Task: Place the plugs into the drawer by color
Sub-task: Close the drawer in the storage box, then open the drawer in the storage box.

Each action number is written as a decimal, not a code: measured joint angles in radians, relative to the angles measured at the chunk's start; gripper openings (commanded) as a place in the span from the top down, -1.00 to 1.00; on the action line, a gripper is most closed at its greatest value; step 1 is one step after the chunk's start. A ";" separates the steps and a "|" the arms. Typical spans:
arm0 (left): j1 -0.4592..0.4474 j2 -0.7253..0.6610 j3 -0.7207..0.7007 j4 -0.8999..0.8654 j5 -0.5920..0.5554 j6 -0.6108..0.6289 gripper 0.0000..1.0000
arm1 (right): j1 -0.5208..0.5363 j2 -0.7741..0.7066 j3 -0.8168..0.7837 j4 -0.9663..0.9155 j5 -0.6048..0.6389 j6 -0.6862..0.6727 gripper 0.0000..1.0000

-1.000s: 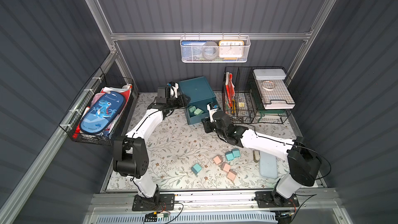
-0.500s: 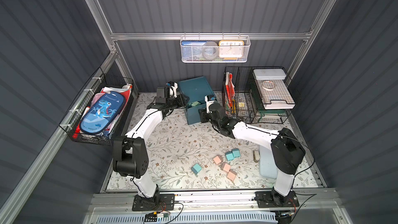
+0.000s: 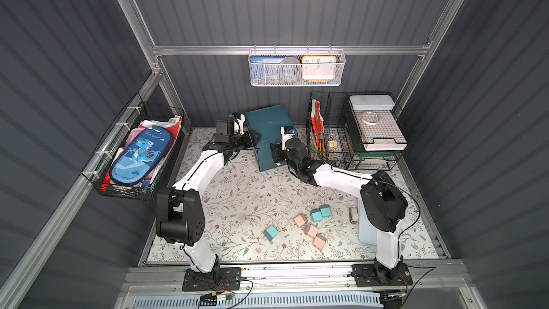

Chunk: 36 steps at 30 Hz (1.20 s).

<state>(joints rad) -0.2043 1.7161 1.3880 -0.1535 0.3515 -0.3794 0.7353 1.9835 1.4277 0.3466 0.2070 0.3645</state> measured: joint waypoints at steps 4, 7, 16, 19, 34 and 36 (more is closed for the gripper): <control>0.000 0.000 0.000 0.003 -0.001 0.000 0.00 | -0.002 0.022 0.018 0.017 0.006 0.005 0.08; 0.000 0.000 0.000 0.004 -0.001 0.000 -0.01 | -0.004 0.034 0.028 0.024 0.008 0.006 0.07; 0.000 0.000 0.000 0.007 0.000 0.000 -0.02 | -0.006 0.052 0.033 0.060 0.011 0.010 0.01; 0.000 0.000 0.000 0.007 0.001 0.000 -0.02 | -0.006 0.050 0.025 0.074 0.008 0.023 -0.01; 0.000 0.000 0.000 0.005 0.014 0.000 -0.03 | -0.064 -0.062 -0.196 0.280 -0.060 0.248 0.04; 0.000 0.000 0.000 0.005 0.014 0.000 -0.03 | -0.083 -0.062 -0.220 0.304 -0.090 0.293 0.04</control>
<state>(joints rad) -0.2039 1.7164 1.3880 -0.1486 0.3656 -0.3794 0.6525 1.9213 1.2079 0.6506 0.1165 0.6579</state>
